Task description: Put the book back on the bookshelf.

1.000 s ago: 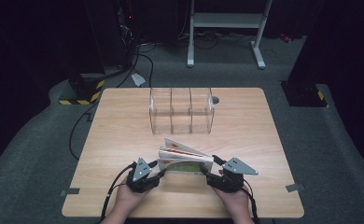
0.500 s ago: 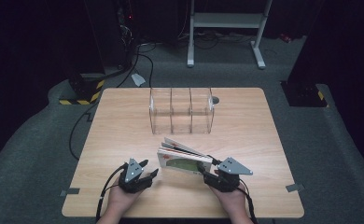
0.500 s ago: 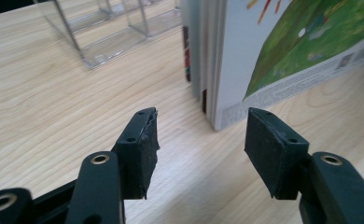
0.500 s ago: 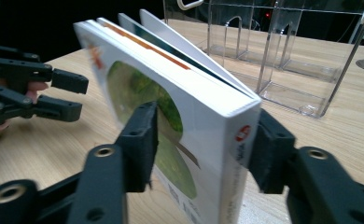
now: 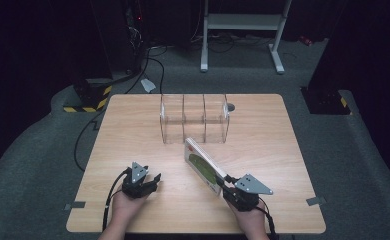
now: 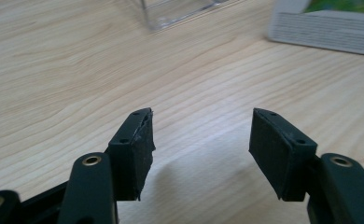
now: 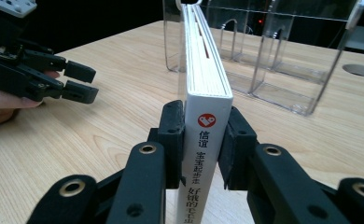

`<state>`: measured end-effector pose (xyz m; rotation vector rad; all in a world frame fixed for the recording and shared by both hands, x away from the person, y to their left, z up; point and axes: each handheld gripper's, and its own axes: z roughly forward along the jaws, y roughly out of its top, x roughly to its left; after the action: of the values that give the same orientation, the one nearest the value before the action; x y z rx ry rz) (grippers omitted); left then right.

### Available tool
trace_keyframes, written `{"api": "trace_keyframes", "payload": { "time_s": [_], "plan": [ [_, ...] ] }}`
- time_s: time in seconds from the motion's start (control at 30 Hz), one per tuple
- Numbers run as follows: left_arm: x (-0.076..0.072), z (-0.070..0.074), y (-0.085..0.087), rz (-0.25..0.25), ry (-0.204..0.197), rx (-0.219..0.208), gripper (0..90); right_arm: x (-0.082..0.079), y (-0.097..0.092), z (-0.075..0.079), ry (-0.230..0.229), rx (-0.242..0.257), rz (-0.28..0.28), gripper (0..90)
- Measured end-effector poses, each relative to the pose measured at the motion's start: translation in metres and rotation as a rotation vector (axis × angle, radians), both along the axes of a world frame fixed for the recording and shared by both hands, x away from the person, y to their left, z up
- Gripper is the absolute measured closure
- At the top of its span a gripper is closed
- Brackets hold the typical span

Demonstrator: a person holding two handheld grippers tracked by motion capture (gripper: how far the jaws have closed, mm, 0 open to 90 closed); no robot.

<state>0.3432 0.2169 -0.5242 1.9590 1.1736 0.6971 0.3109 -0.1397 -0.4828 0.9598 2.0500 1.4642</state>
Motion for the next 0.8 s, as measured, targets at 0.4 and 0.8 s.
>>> {"api": "trace_keyframes", "payload": {
  "time_s": [0.4,0.8],
  "plan": [
    [0.014,-0.003,0.004,0.076,0.087,0.006,33.6,-0.008,-0.020,0.002,-0.001,-0.017,-0.096,73.5],
    [0.017,-0.004,0.008,0.081,0.118,-0.027,31.2,-0.009,-0.034,0.003,-0.010,-0.032,-0.179,71.7]
  ]
}}
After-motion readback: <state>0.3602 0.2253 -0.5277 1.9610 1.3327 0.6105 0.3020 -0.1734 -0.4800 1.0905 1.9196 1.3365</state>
